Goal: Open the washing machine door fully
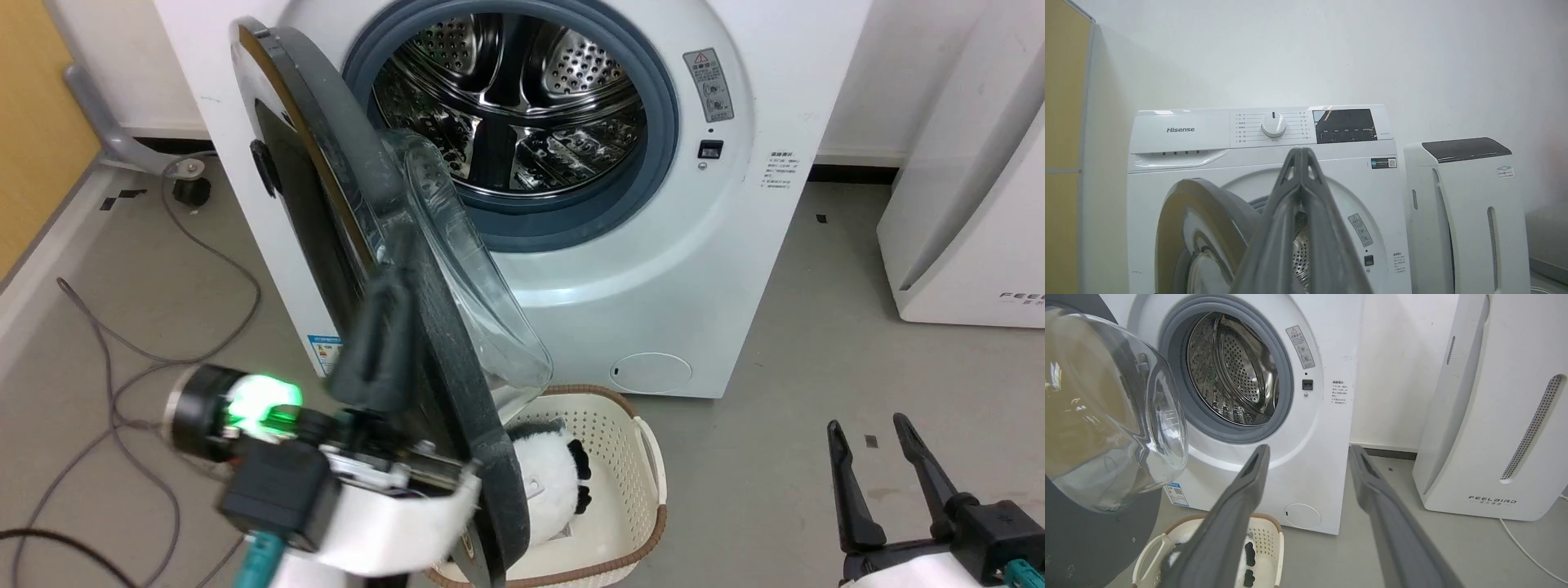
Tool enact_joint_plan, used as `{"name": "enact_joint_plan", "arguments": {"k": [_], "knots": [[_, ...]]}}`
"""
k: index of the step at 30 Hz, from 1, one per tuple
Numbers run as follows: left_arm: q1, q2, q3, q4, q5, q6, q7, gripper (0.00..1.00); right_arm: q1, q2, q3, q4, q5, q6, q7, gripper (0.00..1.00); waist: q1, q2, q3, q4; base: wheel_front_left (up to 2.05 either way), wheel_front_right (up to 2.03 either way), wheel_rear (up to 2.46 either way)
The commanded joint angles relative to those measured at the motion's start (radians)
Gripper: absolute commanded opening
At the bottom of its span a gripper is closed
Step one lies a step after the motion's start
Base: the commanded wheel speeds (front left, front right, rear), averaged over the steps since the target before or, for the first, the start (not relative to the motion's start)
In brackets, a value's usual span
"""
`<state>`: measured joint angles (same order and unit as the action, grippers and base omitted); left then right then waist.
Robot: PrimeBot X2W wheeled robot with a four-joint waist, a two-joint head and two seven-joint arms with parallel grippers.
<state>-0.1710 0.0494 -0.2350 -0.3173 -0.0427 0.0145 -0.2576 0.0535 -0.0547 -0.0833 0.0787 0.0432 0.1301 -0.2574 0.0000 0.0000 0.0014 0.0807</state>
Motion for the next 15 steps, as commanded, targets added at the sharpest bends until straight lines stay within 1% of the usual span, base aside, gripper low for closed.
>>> {"name": "enact_joint_plan", "arguments": {"k": [1,5,10,15], "knots": [[-0.013,0.001,-0.03,-0.005,0.012,-0.009,-0.004,0.0,0.016,0.004,0.002,-0.007,0.0,0.001,-0.004,1.0,0.0,0.0,-0.001,0.001,0.0,0.0,0.0],[-0.006,0.001,-0.114,0.007,0.021,-0.029,-0.004,0.0,0.017,0.004,0.001,-0.015,0.003,0.001,-0.004,1.0,0.0,0.0,-0.002,0.001,0.0,0.0,0.0],[0.012,0.006,-0.197,0.05,0.053,-0.055,-0.004,0.0,0.019,0.004,0.004,-0.022,0.005,0.001,-0.004,1.0,0.0,0.0,-0.007,0.002,0.0,0.0,0.0],[0.044,0.018,-0.261,0.083,0.071,-0.064,-0.004,0.0,0.024,0.004,0.005,-0.026,0.004,0.001,-0.004,1.0,0.0,0.0,-0.012,0.004,0.0,0.0,0.0]]}}
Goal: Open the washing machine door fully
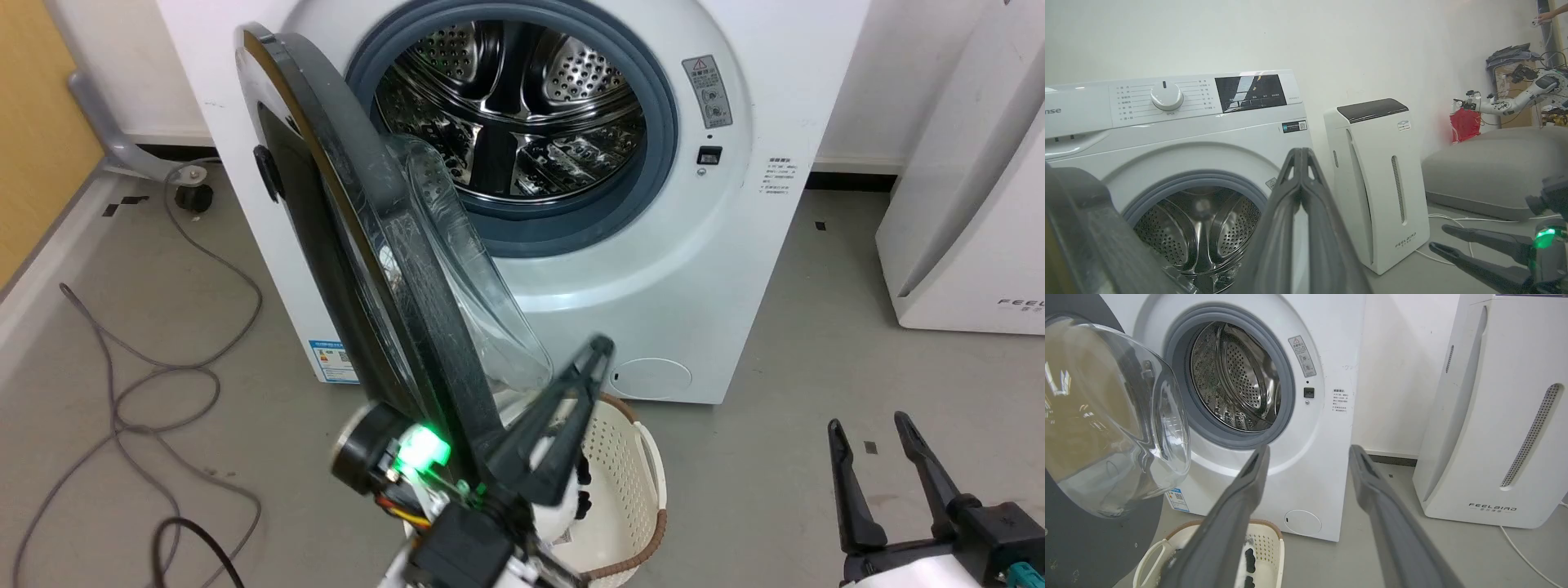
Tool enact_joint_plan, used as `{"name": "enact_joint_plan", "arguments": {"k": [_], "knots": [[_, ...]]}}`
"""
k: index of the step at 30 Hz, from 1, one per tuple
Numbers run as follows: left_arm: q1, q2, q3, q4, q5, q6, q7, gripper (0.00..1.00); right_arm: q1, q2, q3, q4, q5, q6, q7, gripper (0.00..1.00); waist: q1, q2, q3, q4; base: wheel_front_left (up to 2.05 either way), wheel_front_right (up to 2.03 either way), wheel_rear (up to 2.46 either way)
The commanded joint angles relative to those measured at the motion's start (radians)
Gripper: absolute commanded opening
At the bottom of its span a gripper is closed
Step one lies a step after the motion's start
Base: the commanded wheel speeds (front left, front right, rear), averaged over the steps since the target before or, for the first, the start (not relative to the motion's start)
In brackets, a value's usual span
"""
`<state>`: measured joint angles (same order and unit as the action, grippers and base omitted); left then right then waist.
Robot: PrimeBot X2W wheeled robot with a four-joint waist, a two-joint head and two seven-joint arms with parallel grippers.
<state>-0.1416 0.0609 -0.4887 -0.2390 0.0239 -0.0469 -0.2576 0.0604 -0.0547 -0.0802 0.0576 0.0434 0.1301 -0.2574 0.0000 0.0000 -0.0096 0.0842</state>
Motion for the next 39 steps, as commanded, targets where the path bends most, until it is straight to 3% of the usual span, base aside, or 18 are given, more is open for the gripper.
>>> {"name": "enact_joint_plan", "arguments": {"k": [1,10,26,39], "knots": [[0.023,0.01,-0.02,0.01,0.006,-0.005,-0.004,0.0,0.018,0.004,0.002,-0.006,0.004,0.001,-0.004,1.0,0.0,0.0,-0.002,0.002,0.0,0.0,0.0],[0.091,0.028,-0.102,0.124,-0.008,-0.009,-0.004,0.0,0.019,0.004,0.002,-0.002,-0.001,0.001,-0.004,1.0,0.0,0.0,0.0,0.02,0.0,0.0,0.0],[0.122,0.033,-0.057,0.265,-0.052,0.036,-0.004,0.0,0.024,0.005,0.004,0.007,0.002,0.001,-0.004,1.0,0.0,0.0,0.011,0.064,0.0,0.0,0.0],[0.142,0.044,-0.03,0.281,-0.058,0.041,-0.004,0.0,0.026,0.005,0.001,0.019,0.02,0.001,-0.004,1.0,0.0,0.0,0.006,0.177,0.0,0.0,0.0]]}}
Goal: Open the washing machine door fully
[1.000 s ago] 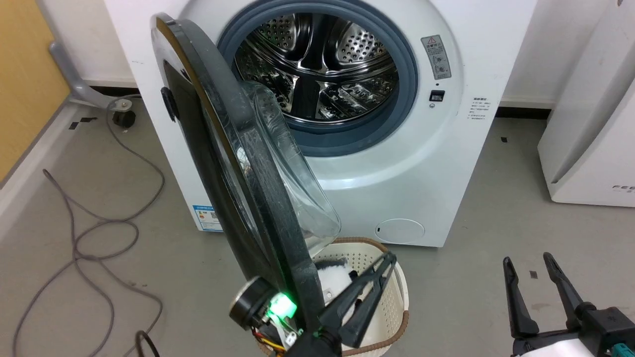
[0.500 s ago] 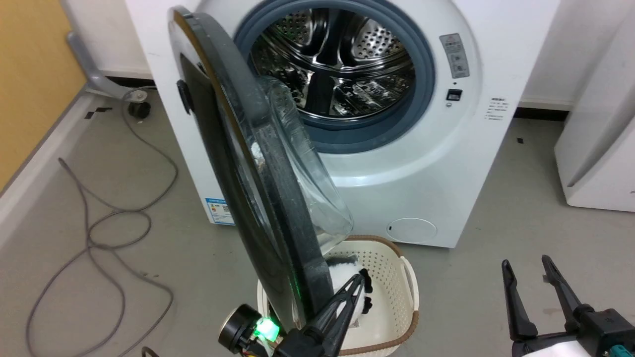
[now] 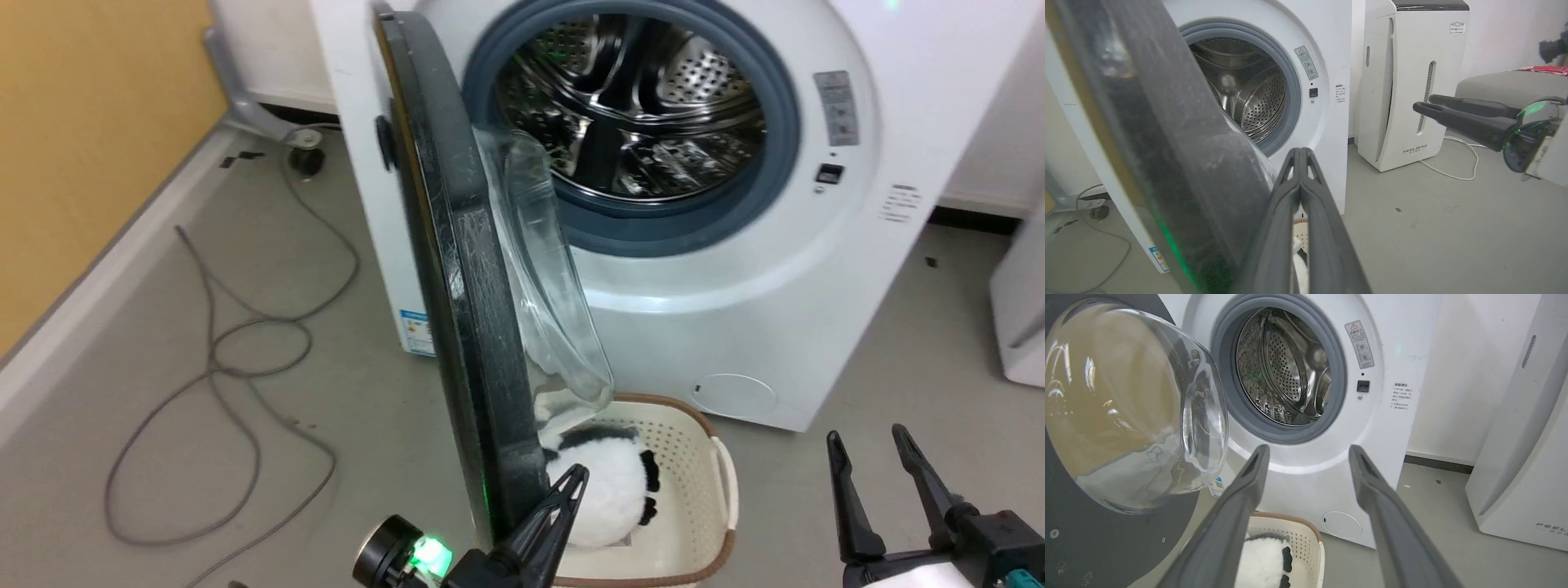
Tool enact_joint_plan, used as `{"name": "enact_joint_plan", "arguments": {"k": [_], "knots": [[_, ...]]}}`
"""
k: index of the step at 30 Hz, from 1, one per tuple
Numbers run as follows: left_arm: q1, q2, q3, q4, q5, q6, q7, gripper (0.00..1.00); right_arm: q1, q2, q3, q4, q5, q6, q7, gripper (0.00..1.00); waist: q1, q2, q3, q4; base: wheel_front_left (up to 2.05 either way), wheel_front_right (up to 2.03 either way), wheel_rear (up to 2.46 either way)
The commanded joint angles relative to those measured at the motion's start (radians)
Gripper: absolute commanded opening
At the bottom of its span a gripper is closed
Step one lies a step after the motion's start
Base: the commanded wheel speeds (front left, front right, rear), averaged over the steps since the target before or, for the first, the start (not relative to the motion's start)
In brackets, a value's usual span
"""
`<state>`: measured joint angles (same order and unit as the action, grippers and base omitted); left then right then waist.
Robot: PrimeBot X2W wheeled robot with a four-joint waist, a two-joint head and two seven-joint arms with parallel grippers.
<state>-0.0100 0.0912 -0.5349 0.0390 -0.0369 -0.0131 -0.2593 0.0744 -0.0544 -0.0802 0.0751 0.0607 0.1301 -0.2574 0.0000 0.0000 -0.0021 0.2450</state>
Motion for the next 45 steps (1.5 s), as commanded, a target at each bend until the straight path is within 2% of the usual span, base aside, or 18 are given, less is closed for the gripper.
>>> {"name": "enact_joint_plan", "arguments": {"k": [1,11,22,33,39,45], "knots": [[0.014,0.014,0.017,-0.002,0.003,0.008,-0.002,0.0,0.011,0.004,0.001,0.002,0.004,0.001,-0.004,1.0,0.0,0.0,-0.001,0.026,0.0,0.0,0.0],[0.052,0.022,0.042,-0.02,-0.003,0.03,-0.002,0.0,0.005,0.004,-0.008,0.003,0.014,0.001,-0.004,1.0,0.0,0.0,0.014,0.134,0.0,0.0,0.0],[0.067,0.06,0.129,-0.029,-0.012,0.066,-0.002,0.0,-0.003,0.004,-0.009,0.009,0.016,0.001,-0.004,1.0,0.0,0.0,0.033,0.22,0.0,0.0,0.0],[0.037,0.094,0.318,-0.034,-0.063,0.124,-0.002,0.0,-0.014,0.004,-0.016,0.005,-0.007,0.001,-0.004,1.0,0.0,0.0,0.08,0.246,0.0,0.0,0.0],[-0.031,0.092,0.419,0.0,-0.092,0.12,-0.002,0.0,-0.038,0.004,-0.022,0.004,-0.035,0.001,-0.004,1.0,0.0,0.0,0.129,0.256,0.0,0.0,0.0],[-0.104,0.065,0.534,0.049,-0.114,0.129,-0.002,0.0,-0.076,0.004,-0.007,0.001,-0.06,0.001,-0.004,1.0,0.0,0.0,0.18,0.243,0.0,0.0,0.0]]}}
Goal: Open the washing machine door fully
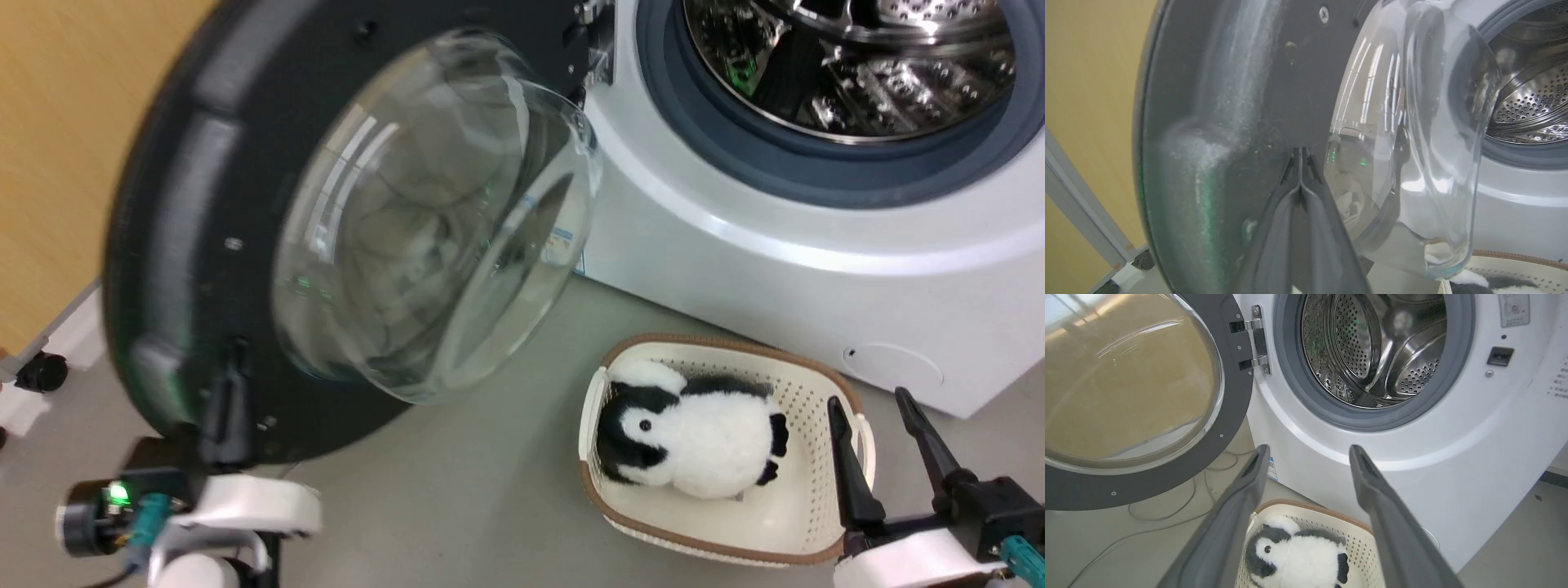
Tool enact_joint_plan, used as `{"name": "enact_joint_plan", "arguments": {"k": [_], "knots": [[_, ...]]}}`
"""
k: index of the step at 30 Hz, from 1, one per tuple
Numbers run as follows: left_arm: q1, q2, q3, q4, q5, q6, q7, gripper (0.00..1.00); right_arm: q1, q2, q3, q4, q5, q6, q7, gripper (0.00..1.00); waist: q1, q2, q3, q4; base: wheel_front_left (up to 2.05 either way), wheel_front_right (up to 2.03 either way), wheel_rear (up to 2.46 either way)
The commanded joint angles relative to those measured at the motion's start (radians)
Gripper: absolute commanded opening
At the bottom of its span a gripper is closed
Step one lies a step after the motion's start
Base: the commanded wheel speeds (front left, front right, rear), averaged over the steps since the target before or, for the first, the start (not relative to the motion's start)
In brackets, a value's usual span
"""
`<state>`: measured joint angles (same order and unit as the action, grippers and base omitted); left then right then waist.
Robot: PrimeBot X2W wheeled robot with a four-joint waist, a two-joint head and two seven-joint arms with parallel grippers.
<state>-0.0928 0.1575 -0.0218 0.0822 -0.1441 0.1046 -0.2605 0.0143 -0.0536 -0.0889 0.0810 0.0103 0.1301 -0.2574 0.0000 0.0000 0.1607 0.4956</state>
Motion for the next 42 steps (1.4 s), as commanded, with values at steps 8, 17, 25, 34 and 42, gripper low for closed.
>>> {"name": "enact_joint_plan", "arguments": {"k": [8,17,25,34,42], "knots": [[-0.117,-0.017,0.192,0.072,-0.02,-0.001,-0.001,0.0,-0.061,0.003,0.002,-0.012,-0.053,0.001,-0.004,1.0,0.0,0.0,0.089,-0.037,0.0,0.0,0.0],[-0.218,0.003,0.328,0.167,0.001,-0.029,-0.001,0.0,-0.098,-0.005,0.002,-0.015,-0.069,0.001,-0.004,1.0,0.0,0.0,0.138,-0.078,0.0,0.0,0.0],[-0.281,0.031,0.412,0.244,0.004,-0.054,-0.001,0.0,-0.112,-0.011,0.0,-0.019,-0.07,0.001,-0.004,1.0,0.0,0.0,0.163,-0.105,0.0,0.0,0.0],[-0.361,0.07,0.473,0.366,0.023,-0.072,-0.001,0.0,-0.126,-0.015,-0.005,-0.024,-0.072,0.001,-0.004,1.0,0.0,0.0,0.178,-0.132,0.0,0.0,0.0],[-0.382,0.103,0.501,0.434,0.049,-0.077,-0.001,0.0,-0.124,-0.009,-0.009,-0.025,-0.07,0.001,-0.004,1.0,0.0,0.0,0.153,-0.157,0.0,0.0,0.0]]}}
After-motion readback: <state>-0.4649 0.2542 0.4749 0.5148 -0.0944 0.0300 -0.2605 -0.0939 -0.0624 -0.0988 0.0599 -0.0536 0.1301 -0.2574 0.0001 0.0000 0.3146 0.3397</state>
